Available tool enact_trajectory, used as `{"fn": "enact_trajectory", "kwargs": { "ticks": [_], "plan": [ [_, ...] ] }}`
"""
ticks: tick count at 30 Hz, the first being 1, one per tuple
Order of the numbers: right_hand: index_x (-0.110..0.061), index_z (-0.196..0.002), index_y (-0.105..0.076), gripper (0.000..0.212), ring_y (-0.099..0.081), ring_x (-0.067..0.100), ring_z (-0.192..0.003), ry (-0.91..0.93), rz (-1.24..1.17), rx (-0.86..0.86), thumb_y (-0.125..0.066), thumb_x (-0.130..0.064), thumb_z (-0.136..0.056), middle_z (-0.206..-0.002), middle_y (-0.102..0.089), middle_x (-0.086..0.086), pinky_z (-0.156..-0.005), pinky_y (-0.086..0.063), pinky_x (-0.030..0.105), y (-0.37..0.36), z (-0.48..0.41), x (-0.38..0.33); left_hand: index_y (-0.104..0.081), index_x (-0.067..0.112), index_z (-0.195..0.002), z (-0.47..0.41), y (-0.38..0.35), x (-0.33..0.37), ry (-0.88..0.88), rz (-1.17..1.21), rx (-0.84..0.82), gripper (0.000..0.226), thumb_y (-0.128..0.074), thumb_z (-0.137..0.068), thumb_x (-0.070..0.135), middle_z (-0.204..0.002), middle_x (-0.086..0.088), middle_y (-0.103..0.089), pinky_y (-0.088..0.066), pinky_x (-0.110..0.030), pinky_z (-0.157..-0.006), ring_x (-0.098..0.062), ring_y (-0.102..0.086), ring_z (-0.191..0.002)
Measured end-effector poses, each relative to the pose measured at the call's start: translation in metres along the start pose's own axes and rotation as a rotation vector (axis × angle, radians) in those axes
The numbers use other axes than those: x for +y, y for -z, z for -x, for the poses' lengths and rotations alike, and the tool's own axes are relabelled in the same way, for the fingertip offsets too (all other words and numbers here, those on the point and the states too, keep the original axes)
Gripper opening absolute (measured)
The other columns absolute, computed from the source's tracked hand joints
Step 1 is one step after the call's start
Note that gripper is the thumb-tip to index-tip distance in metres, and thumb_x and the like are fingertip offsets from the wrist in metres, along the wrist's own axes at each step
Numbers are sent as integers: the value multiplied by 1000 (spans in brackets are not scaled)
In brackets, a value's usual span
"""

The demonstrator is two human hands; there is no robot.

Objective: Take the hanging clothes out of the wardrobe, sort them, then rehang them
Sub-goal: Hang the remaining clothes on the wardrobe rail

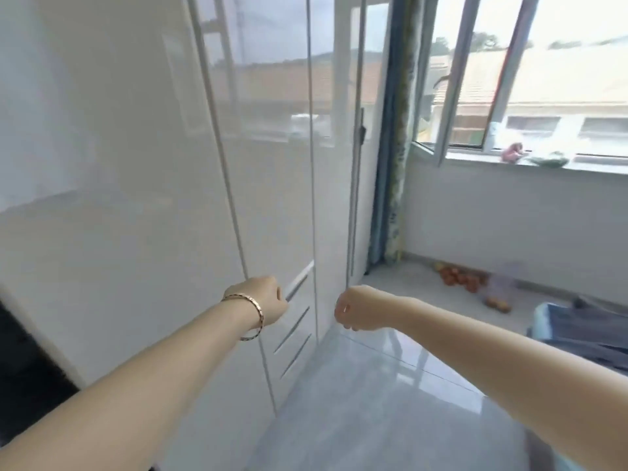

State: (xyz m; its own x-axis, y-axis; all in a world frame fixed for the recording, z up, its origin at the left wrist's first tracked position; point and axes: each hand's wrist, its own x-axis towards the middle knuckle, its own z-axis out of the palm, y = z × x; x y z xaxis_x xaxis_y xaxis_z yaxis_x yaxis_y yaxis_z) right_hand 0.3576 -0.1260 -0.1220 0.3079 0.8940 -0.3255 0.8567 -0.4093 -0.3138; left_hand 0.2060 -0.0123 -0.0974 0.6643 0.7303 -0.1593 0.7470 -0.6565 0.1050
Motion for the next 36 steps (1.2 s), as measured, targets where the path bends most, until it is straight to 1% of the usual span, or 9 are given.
{"fn": "enact_trajectory", "kwargs": {
  "ticks": [7, 14, 19, 21, 24, 27, 32, 34, 36],
  "plan": [
    [-16, -88, -53, 9, -51, 18, -83, -461, -210, 132, -46, -14, -92, -90, -56, 5, -62, -37, 10, -2, 102, 256, -51, 24, -85, -69, -81, 251, -443, -51, -122, 9, -44, -89, 27, -113, -3, -62, -41, -27, -79, -25, -57, -100],
    [-18, -52, -43, 34, -55, 25, -75, -830, -286, 236, -41, -10, -84, -79, -63, 11, -71, -47, 28, -3, 192, 465, -59, 23, -108, -121, -132, 480, -665, -57, -177, 25, -41, -91, 26, -119, 0, -61, -42, -27, -80, -22, -57, -108],
    [-17, -81, -62, 23, -56, 19, -81, -1019, -418, 305, -41, -12, -87, -100, -70, 8, -84, -50, 29, 2, 220, 571, -59, 22, -103, -165, -161, 599, -763, 5, -207, 23, -39, -91, 27, -112, 1, -64, -41, -27, -75, -23, -59, -102],
    [-20, -77, -60, 23, -55, 19, -80, -1102, -466, 319, -41, -12, -87, -101, -71, 7, -78, -49, 27, -2, 220, 611, -59, 22, -100, -185, -173, 637, -800, 0, -226, 22, -40, -91, 26, -108, 2, -65, -41, -26, -73, -23, -60, -99],
    [-21, -61, -52, 27, -57, 21, -81, -1235, -527, 355, -42, -13, -84, -95, -69, 6, -73, -44, 24, -9, 213, 673, -57, 23, -93, -221, -190, 692, -869, -38, -259, 18, -39, -91, 24, -106, 1, -65, -40, -25, -73, -24, -58, -90],
    [-22, -62, -51, 24, -61, 24, -88, -1370, -608, 417, -44, -16, -84, -94, -68, 6, -78, -46, 26, -14, 207, 726, -54, 22, -89, -263, -202, 747, -960, -109, -276, 16, -37, -91, 21, -104, 1, -63, -39, -26, -74, -24, -52, -84],
    [-19, -67, -56, 22, -63, 29, -84, -1563, -728, 407, -44, -12, -85, -84, -69, 8, -65, -43, 20, -14, 207, 795, -48, 21, -81, -315, -214, 851, -1096, -213, -338, 14, -36, -88, 19, -95, -2, -61, -39, -27, -72, -24, -49, -80],
    [-19, -62, -47, 25, -52, 23, -63, -1631, -736, 383, -42, -10, -85, -62, -55, 2, -49, -36, 15, -17, 210, 825, -47, 20, -81, -330, -222, 894, -1141, -236, -357, 13, -36, -89, 19, -97, -2, -63, -40, -28, -74, -25, -49, -80],
    [-18, -56, -35, 30, -34, 21, -57, -1696, -737, 380, -42, -10, -84, -56, -37, 0, -57, -45, 19, -28, 215, 863, -48, 19, -81, -342, -236, 937, -1176, -249, -362, 15, -35, -89, 18, -89, -1, -59, -40, -28, -72, -25, -50, -78]
  ]
}}
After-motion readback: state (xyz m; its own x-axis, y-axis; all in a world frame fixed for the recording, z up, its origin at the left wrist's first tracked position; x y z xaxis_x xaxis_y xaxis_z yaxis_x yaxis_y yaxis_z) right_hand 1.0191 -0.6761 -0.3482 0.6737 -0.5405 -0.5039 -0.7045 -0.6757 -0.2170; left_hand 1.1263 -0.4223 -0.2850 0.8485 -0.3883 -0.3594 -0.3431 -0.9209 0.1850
